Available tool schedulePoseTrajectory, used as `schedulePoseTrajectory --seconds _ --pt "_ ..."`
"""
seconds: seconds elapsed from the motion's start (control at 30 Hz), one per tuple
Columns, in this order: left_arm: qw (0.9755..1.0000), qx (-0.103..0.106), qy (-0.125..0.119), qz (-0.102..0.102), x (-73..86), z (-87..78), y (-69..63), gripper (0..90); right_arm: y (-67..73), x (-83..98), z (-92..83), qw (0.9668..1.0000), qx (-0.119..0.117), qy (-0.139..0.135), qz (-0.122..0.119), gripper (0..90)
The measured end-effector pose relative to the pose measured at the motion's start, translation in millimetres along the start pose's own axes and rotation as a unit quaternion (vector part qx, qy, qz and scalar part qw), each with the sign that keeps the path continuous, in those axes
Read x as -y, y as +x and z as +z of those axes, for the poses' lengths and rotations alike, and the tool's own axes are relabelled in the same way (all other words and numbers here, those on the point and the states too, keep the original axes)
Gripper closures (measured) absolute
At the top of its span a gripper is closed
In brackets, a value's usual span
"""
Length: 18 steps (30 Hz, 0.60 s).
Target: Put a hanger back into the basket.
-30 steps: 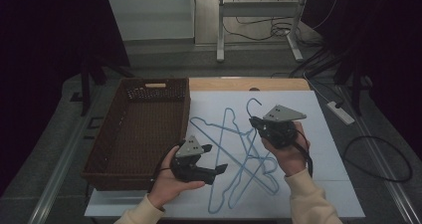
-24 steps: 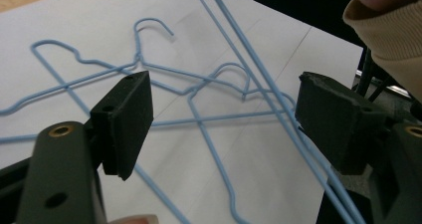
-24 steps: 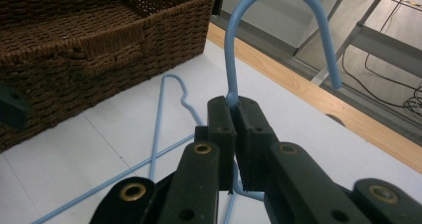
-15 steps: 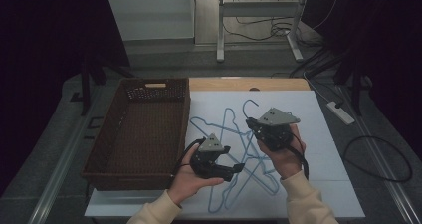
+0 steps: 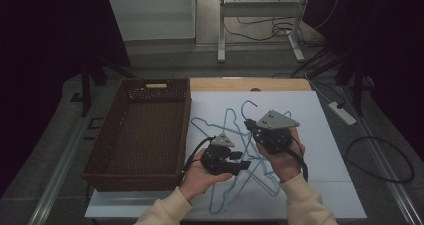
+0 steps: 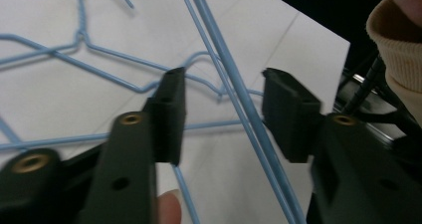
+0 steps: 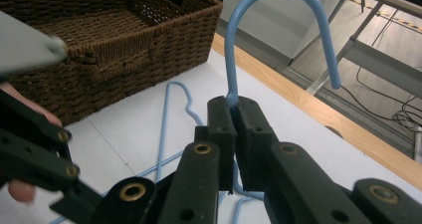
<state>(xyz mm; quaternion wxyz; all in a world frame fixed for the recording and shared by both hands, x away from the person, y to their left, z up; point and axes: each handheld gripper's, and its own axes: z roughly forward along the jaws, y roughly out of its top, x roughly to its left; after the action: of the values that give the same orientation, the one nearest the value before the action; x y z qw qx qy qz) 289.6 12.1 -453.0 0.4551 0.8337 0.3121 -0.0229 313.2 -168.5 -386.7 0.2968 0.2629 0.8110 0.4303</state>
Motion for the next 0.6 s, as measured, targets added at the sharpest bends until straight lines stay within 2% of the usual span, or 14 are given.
schedulePoseTrajectory --seconds 0.03,0.07,0.13,0.27,0.4,0.5,0.6 --pt "1.0000 0.000 0.000 0.000 0.0 0.0 0.0 67.3 0.0 0.0 0.0 1.0000 0.000 0.000 0.000 86.3" --pt "1.0000 0.000 0.000 -0.003 -0.4 0.2 0.2 67.3 0.5 -0.4 -0.8 1.0000 0.001 -0.002 -0.001 86.3" --pt "1.0000 -0.004 -0.001 -0.006 -1.6 -0.9 0.1 78.3 0.7 -1.4 -2.8 1.0000 0.001 -0.007 -0.003 86.2" --pt "0.9997 -0.020 -0.007 -0.010 -3.0 -6.2 -0.4 81.8 -1.3 -2.3 -7.5 0.9998 0.000 -0.020 0.001 86.0" --pt "0.9990 -0.024 -0.022 -0.030 -3.4 -15.4 4.1 86.1 -6.0 -2.0 -14.6 0.9993 -0.009 -0.034 0.015 85.7" --pt "0.9987 -0.029 -0.037 -0.021 -3.6 -21.5 1.9 86.4 -9.8 -0.7 -20.3 0.9985 -0.016 -0.049 0.019 84.6" --pt "0.9984 -0.033 -0.043 -0.017 -4.6 -26.3 0.7 86.4 -14.1 0.9 -27.1 0.9968 -0.035 -0.066 0.026 84.2"
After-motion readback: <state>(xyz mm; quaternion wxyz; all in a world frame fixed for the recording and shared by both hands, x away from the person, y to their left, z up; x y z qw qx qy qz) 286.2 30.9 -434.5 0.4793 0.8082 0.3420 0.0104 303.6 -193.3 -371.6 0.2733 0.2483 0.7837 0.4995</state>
